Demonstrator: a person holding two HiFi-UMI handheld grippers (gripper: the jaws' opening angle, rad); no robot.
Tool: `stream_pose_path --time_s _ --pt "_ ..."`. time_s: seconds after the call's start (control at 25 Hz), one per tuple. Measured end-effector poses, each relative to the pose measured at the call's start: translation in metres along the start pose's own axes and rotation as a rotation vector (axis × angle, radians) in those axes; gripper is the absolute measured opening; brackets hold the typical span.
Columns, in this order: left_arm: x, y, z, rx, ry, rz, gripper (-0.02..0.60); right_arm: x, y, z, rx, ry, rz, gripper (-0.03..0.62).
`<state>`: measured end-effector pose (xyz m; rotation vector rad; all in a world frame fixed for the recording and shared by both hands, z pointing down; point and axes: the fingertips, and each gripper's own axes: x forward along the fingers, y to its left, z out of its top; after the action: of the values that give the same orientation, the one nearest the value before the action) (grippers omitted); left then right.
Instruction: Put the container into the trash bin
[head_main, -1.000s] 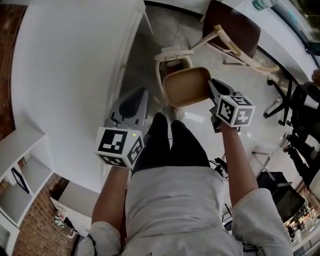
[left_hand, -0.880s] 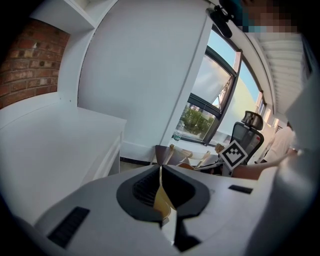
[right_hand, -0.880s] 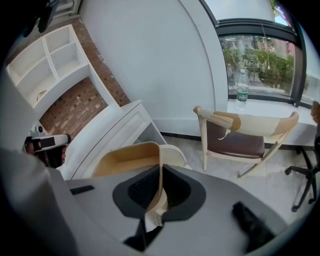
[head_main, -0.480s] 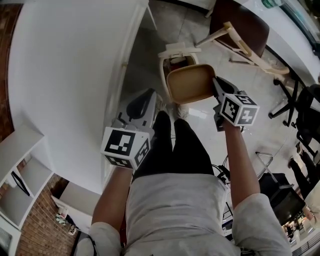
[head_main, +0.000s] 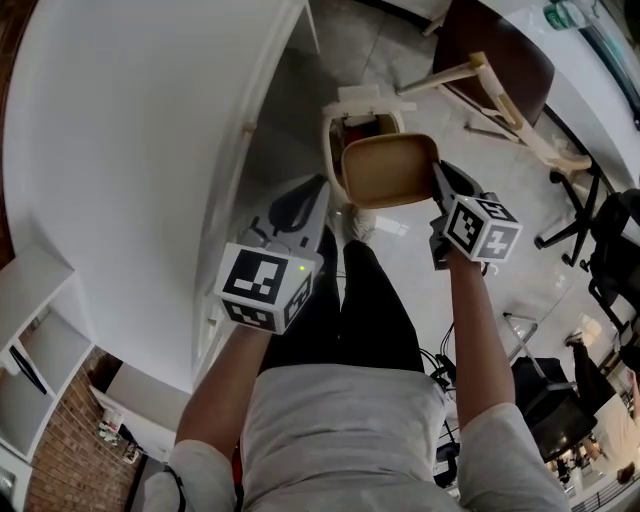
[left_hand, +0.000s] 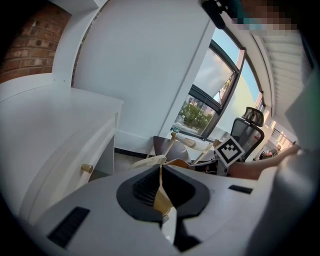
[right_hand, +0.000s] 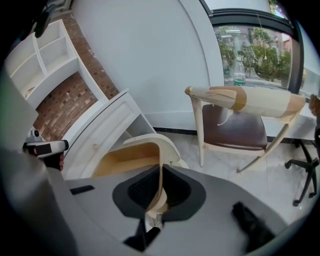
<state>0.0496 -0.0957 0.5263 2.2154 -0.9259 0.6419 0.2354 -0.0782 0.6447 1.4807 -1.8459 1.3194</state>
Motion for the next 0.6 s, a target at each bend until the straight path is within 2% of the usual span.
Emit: stream_pose_path --time_s 0.6 --pt "0.031 0.013 -0.041 -0.014 0.059 -0.017 0.026 0.051 -0.018 -0.028 0.027 0.02 -0.013 0.037"
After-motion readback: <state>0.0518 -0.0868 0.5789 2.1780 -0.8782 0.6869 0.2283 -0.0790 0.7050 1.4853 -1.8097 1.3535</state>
